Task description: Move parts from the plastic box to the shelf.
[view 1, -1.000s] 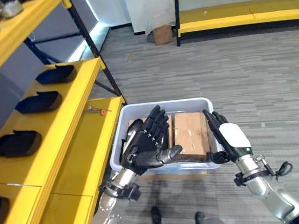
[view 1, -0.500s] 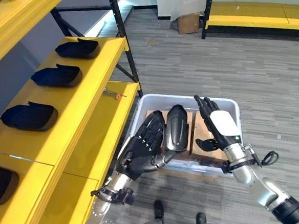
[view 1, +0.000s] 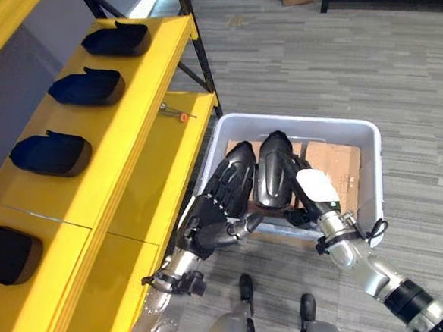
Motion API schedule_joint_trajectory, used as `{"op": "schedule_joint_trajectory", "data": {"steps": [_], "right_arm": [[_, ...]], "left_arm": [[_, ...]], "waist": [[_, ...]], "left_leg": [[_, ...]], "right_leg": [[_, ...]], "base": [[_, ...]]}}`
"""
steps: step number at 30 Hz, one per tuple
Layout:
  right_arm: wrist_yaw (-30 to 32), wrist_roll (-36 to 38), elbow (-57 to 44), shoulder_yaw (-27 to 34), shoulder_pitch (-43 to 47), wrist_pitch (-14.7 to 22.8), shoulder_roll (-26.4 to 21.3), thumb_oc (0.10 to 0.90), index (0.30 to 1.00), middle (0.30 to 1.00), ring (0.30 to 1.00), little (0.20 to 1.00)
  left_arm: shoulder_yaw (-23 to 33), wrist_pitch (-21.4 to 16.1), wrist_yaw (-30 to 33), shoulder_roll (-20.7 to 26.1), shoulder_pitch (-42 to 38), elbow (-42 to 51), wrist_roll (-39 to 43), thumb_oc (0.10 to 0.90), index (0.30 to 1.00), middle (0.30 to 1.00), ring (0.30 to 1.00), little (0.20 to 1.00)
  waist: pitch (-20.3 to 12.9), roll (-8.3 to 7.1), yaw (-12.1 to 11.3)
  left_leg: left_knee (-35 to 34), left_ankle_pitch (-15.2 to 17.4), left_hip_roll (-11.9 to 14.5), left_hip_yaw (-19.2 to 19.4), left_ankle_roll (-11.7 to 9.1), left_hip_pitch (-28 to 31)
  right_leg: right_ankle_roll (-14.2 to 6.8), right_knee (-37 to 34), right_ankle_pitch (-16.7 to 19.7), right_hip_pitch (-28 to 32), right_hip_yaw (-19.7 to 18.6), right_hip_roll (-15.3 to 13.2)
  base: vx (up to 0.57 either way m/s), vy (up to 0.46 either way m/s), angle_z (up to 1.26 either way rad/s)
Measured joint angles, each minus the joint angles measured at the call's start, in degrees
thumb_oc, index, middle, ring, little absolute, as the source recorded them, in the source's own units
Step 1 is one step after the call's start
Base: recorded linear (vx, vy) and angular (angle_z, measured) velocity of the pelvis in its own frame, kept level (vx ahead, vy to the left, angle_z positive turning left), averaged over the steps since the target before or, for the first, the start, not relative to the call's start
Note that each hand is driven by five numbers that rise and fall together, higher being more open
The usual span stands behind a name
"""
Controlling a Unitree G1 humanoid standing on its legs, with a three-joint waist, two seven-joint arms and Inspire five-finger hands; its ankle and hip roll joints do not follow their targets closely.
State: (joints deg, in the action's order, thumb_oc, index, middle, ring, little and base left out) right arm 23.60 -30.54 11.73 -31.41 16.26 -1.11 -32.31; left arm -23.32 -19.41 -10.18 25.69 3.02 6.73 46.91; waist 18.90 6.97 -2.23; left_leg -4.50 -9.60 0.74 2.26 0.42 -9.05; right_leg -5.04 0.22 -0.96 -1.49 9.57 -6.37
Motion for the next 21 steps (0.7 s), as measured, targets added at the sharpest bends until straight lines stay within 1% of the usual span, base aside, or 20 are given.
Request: {"op": "schedule_joint_trajectory", "data": {"steps": [2, 5, 7, 10, 13, 15, 18, 21], "right_arm": [[0.04, -1.03, 0.21, 0.00, 0.38, -0.58, 0.29, 0.900, 1.000, 1.000, 1.000, 1.000], [0.04, -1.52, 1.89, -0.55, 1.93, -0.89, 0.54, 0.900, 1.000, 1.000, 1.000, 1.000], [0.04, -1.51, 2.43, -0.88, 2.98, -1.78, 0.55, 0.900, 1.000, 1.000, 1.000, 1.000], [0.09, -1.67, 2.59, -0.84, 4.56, -2.47, 0.79, 0.900, 1.000, 1.000, 1.000, 1.000], [0.22, -3.99, 2.92, -0.86, 4.63, -2.98, 1.12, 0.900, 1.000, 1.000, 1.000, 1.000], [0.78, -5.36, 4.94, -0.86, 5.51, -3.16, 2.33, 0.900, 1.000, 1.000, 1.000, 1.000], [0.79, -5.45, 5.24, -0.92, 5.64, -3.90, 2.60, 0.900, 1.000, 1.000, 1.000, 1.000], [3.06, -7.68, 8.77, -0.99, 8.90, -4.41, 2.76, 0.900, 1.000, 1.000, 1.000, 1.000]], "left_arm": [[-0.02, -0.06, 0.01, -0.01, -1.32, -0.01, -0.01, 0.900, 1.000, 1.000, 1.000, 1.000], [-0.02, -0.06, 0.08, -0.01, -2.72, -0.04, -0.02, 0.900, 1.000, 1.000, 1.000, 1.000], [-0.03, -0.07, 0.11, -0.01, -3.37, -0.04, -0.03, 0.900, 1.000, 1.000, 1.000, 1.000], [-0.03, -0.26, 0.83, -0.05, -4.59, -0.15, -0.02, 0.900, 1.000, 1.000, 1.000, 1.000], [-0.03, -0.54, 0.84, -0.03, -4.64, -0.17, -0.03, 0.900, 1.000, 1.000, 1.000, 1.000], [-0.11, -0.55, 0.85, -0.03, -4.84, -0.23, -0.04, 0.900, 1.000, 1.000, 1.000, 1.000], [-0.20, -0.55, 0.87, -0.02, -5.08, -0.51, -0.03, 0.900, 1.000, 1.000, 1.000, 1.000], [-0.56, -0.69, 0.89, -0.04, -6.29, -0.53, -0.04, 0.900, 1.000, 1.000, 1.000, 1.000]], "waist": [[1.88, -0.22, -0.68], [3.08, -0.50, -1.17], [3.75, -0.60, -1.32], [5.32, -0.79, -2.38], [5.89, -1.65, -2.75], [6.24, -2.23, -2.79], [6.28, -2.27, -2.84], [7.05, -2.13, -3.46]], "left_leg": [[0.01, -0.09, -0.12, -0.01, 0.09, -0.77], [0.02, -0.23, -0.17, -0.49, 0.10, -1.60], [0.02, -0.28, -0.23, -0.83, 0.09, -1.93], [0.02, -0.32, -0.32, -0.87, 0.08, -2.31], [0.02, -0.32, -0.49, -1.20, 0.08, -2.60], [0.02, -0.33, -0.53, -1.40, 0.07, -2.72], [0.02, -0.40, -0.71, -1.75, 0.09, -2.89], [0.02, -0.83, -0.75, -2.21, 0.08, -4.07]], "right_leg": [[-0.10, 0.09, 0.03, -0.80, 0.20, 0.00], [-0.16, 0.13, 0.05, -1.41, 0.62, 0.02], [-0.20, 0.13, 0.01, -1.62, 0.86, 0.01], [-0.29, 0.27, -0.05, -2.04, 0.95, -0.04], [-0.47, 0.27, -0.22, -2.10, 1.42, -0.17], [-0.49, 0.27, -0.23, -2.11, 1.69, -0.19], [-0.54, 0.26, -0.26, -2.15, 1.97, -0.32], [-0.57, 0.74, -0.28, -3.35, 2.18, -0.31]], "base": [[-0.05, 0.069, 0.01], [-0.03, 0.048, 0.07], [-0.03, 0.054, 0.08], [0.00, 0.054, 0.03], [0.00, 0.010, 0.07], [0.00, 0.001, 0.05], [-0.01, 0.005, 0.06], [-0.01, 0.001, 0.05]]}}
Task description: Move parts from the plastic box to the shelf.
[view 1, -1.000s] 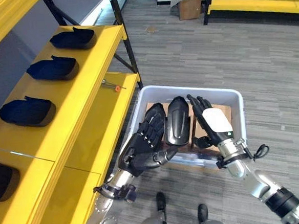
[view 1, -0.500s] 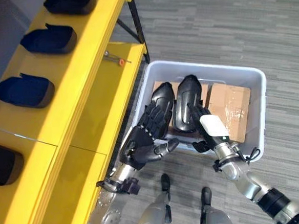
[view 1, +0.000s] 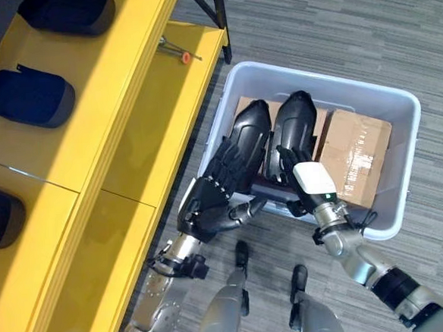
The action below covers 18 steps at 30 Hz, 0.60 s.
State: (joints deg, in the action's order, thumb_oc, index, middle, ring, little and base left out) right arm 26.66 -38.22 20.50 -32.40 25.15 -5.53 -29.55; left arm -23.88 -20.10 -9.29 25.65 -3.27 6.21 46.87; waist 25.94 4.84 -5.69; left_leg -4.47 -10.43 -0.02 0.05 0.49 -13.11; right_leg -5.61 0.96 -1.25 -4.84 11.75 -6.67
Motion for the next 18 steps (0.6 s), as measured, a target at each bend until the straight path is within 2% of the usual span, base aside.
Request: {"op": "schedule_joint_trajectory", "data": {"steps": [5, 15, 18], "right_arm": [[2.35, 0.00, 0.11, 0.22, 2.47, -1.76, -0.07, 0.900, 1.000, 1.000, 1.000, 1.000], [5.77, -0.04, 0.11, 1.71, 2.61, -2.58, 0.05, 0.900, 1.000, 1.000, 1.000, 1.000], [5.93, -0.19, 0.75, 1.69, 3.16, -2.60, 0.05, 0.900, 1.000, 1.000, 1.000, 1.000]], "left_arm": [[-0.77, 0.02, 0.28, 0.03, -1.42, -0.13, -0.01, 0.900, 1.000, 1.000, 1.000, 1.000], [-0.80, 0.01, 0.54, 0.03, -1.65, -0.13, -0.02, 0.900, 1.000, 1.000, 1.000, 1.000], [-1.06, 0.01, 1.44, 0.02, -2.16, -0.25, -0.01, 0.900, 1.000, 1.000, 1.000, 1.000]], "waist": [[2.33, 0.11, -0.78], [2.48, 0.12, -1.05], [3.00, 0.55, -0.94]], "left_leg": [[0.01, -0.42, -0.13, -0.25, 0.11, -0.72], [0.44, -0.46, -0.36, -0.32, 0.17, -0.82], [1.07, -0.45, -0.35, -0.36, 0.17, -1.01]], "right_leg": [[-0.03, 0.61, -0.02, -0.86, 0.34, -0.15], [-0.25, 3.96, -1.54, -2.24, 0.21, -0.73], [-0.11, 5.55, -2.15, -2.85, 0.09, -0.88]], "base": [[0.00, 0.001, 0.04], [0.00, 0.000, 0.00], [0.00, 0.000, 0.00]]}}
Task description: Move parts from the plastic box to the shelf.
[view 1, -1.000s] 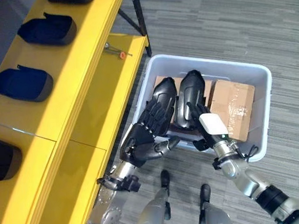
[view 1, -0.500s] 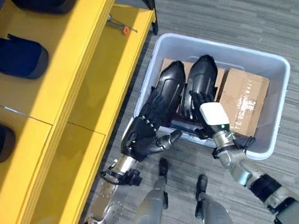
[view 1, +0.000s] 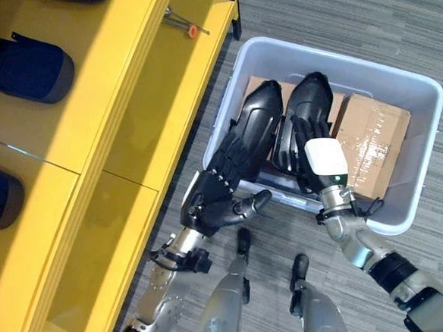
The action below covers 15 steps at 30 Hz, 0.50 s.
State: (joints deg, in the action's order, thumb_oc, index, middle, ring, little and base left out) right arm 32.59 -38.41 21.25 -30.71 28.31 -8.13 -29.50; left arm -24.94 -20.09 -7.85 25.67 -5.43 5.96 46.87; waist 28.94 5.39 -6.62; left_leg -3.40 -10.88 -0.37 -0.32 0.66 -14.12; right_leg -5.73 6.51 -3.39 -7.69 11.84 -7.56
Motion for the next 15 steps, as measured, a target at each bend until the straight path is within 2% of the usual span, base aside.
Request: {"op": "schedule_joint_trajectory", "data": {"steps": [11, 15], "right_arm": [[0.41, -2.04, 8.97, -0.63, 3.50, -1.83, 0.16, 0.900, 1.000, 1.000, 1.000, 1.000], [0.41, -2.05, 8.97, -0.93, 4.04, -1.86, 0.14, 0.900, 1.000, 1.000, 1.000, 1.000]], "left_arm": [[-2.07, -0.09, 0.09, -0.08, -0.63, -1.08, 0.00, 0.900, 1.000, 1.000, 1.000, 1.000], [-2.01, -0.09, 0.10, -0.07, -0.59, -1.14, 0.03, 0.900, 1.000, 1.000, 1.000, 1.000]], "waist": [[0.98, 1.25, -0.39], [0.99, 1.28, -0.74]], "left_leg": [[1.20, -0.39, -0.43, -0.05, 0.34, -2.90], [1.21, -0.60, -0.73, -0.13, 0.44, -3.56]], "right_leg": [[-0.12, 5.05, -1.58, -4.56, -0.26, -0.94], [-0.25, 6.94, -2.47, -5.95, -0.29, -1.41]], "base": [[0.00, 0.001, 0.00], [0.00, 0.002, 0.02]]}}
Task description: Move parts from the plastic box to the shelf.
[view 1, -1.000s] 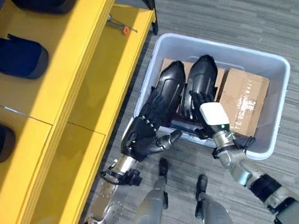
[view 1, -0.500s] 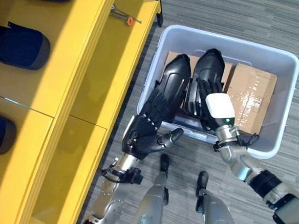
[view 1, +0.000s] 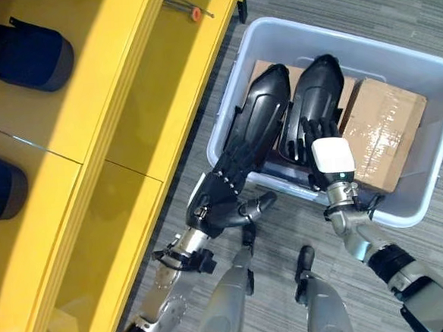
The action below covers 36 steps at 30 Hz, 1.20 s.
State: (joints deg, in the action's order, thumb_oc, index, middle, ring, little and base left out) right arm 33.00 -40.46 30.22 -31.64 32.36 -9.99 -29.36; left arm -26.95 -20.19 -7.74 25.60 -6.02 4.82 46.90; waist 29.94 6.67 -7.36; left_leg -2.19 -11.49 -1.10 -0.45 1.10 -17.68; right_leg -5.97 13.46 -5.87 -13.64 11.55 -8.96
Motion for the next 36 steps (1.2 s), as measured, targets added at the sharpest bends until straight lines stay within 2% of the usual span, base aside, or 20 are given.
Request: {"op": "schedule_joint_trajectory", "data": {"steps": [7, 16, 21, 23, 24, 25, 28, 30, 32, 36], "right_arm": [[-0.01, -0.01, 0.05, -1.45, 1.68, -0.52, -0.07, 0.900, 1.000, 1.000, 1.000, 1.000], [0.13, -0.01, 5.45, -2.09, 6.95, -1.50, 1.23, 0.900, 1.000, 1.000, 1.000, 1.000], [2.40, 1.15, 10.17, -2.31, 9.61, -4.92, 2.89, 0.900, 1.000, 1.000, 1.000, 1.000], [3.91, 4.15, 14.61, -1.40, 11.36, -7.68, 4.34, 0.900, 1.000, 1.000, 1.000, 1.000], [4.06, 5.36, 16.80, -1.23, 13.27, -9.03, 4.58, 0.427, 0.338, 0.338, 0.338, 0.338], [4.00, 5.80, 17.53, -1.27, 13.35, -9.18, 4.54, 0.400, 0.300, 0.300, 0.300, 0.300], [4.69, 8.36, 22.47, -1.50, 16.57, -10.67, 6.30, 0.400, 0.300, 0.300, 0.300, 0.300], [7.74, 9.07, 24.26, -1.24, 18.68, -12.05, 7.27, 0.400, 0.300, 0.300, 0.300, 0.300], [8.64, 8.98, 25.54, -1.33, 21.68, -12.47, 6.87, 0.400, 0.300, 0.300, 0.300, 0.300], [9.01, 8.30, 26.51, -2.07, 23.15, -13.14, 6.43, 0.400, 0.300, 0.300, 0.300, 0.300]], "left_arm": [[-0.05, -0.04, -0.04, -0.06, -0.08, -0.01, -0.02, 0.900, 1.000, 1.000, 1.000, 1.000], [-0.21, -0.16, -0.04, -0.15, -0.09, -0.30, -0.03, 0.900, 1.000, 1.000, 1.000, 1.000], [-0.31, -0.19, -0.08, -0.18, -0.14, -0.38, -0.04, 0.900, 1.000, 1.000, 1.000, 1.000], [-0.47, -0.34, -0.13, -0.44, -0.07, -0.39, -0.04, 0.900, 1.000, 1.000, 1.000, 1.000], [-0.56, -0.49, -0.13, -1.04, 0.02, -0.41, -0.04, 0.900, 1.000, 1.000, 1.000, 1.000], [-0.64, -0.49, -0.14, -1.35, 0.00, -0.63, -0.05, 0.900, 1.000, 1.000, 1.000, 1.000], [-0.63, -0.71, -0.33, -2.01, 0.11, -1.57, -0.04, 0.900, 1.000, 1.000, 1.000, 1.000], [-0.66, -0.72, -0.62, -2.06, 0.05, -1.61, -0.04, 0.900, 1.000, 1.000, 1.000, 1.000], [-0.59, -0.86, -1.58, -2.07, -0.14, -1.58, -0.03, 0.900, 1.000, 1.000, 1.000, 1.000], [-1.90, -1.01, -2.03, -2.08, 0.02, -1.41, -0.03, 0.900, 1.000, 1.000, 1.000, 1.000]], "waist": [[0.00, -0.01, -0.63], [0.01, 0.03, -0.92], [0.05, 0.12, -1.39], [0.22, 0.70, -2.28], [0.28, 1.26, -2.45], [0.37, 1.45, -2.50], [0.34, 1.49, -2.89], [0.32, 1.52, -2.87], [0.23, 1.66, -3.05], [-0.15, 2.25, -3.63]], "left_leg": [[0.63, -0.09, 0.00, -0.12, -0.03, -1.29], [2.44, -0.43, -0.08, -1.26, -0.20, -5.29], [3.06, -0.76, -0.13, -1.41, -0.39, -7.32], [3.11, -1.12, -0.12, -1.49, -0.55, -8.15], [3.13, -1.32, -0.11, -1.68, -0.63, -9.40], [3.13, -1.42, -0.12, -1.78, -0.62, -9.60], [3.17, -1.98, -0.25, -2.39, -0.94, -10.29], [3.22, -2.17, -0.24, -2.92, -1.29, -10.91], [3.42, -2.10, -0.10, -3.35, -1.98, -12.19], [4.75, -2.01, 0.17, -3.39, -1.89, -14.47]], "right_leg": [[0.24, 1.83, -0.70, -1.81, 0.02, -0.14], [0.62, 5.57, -1.77, -6.29, 0.40, -0.48], [0.94, 7.72, -2.39, -8.84, 0.48, -0.77], [1.10, 9.09, -2.81, -10.30, 0.47, -0.90], [1.32, 10.03, -2.97, -11.85, 0.56, -0.96], [1.34, 10.31, -3.01, -12.07, 0.65, -0.97], [1.58, 12.09, -3.79, -13.43, 0.72, -1.28], [2.02, 13.77, -4.53, -14.54, 1.21, -1.51], [2.62, 15.48, -5.13, -16.36, 1.56, -1.56], [4.04, 18.27, -5.97, -19.26, 1.53, -1.69]], "base": [[0.00, 0.000, 0.01], [-0.01, 0.008, 0.05], [-0.01, 0.010, 0.03], [-0.02, 0.003, 0.03], [-0.03, -0.007, 0.07], [-0.03, -0.017, 0.07], [-0.02, -0.022, 0.07], [-0.03, -0.023, 0.12], [-0.04, -0.020, 0.11], [-0.02, -0.003, 0.03]]}}
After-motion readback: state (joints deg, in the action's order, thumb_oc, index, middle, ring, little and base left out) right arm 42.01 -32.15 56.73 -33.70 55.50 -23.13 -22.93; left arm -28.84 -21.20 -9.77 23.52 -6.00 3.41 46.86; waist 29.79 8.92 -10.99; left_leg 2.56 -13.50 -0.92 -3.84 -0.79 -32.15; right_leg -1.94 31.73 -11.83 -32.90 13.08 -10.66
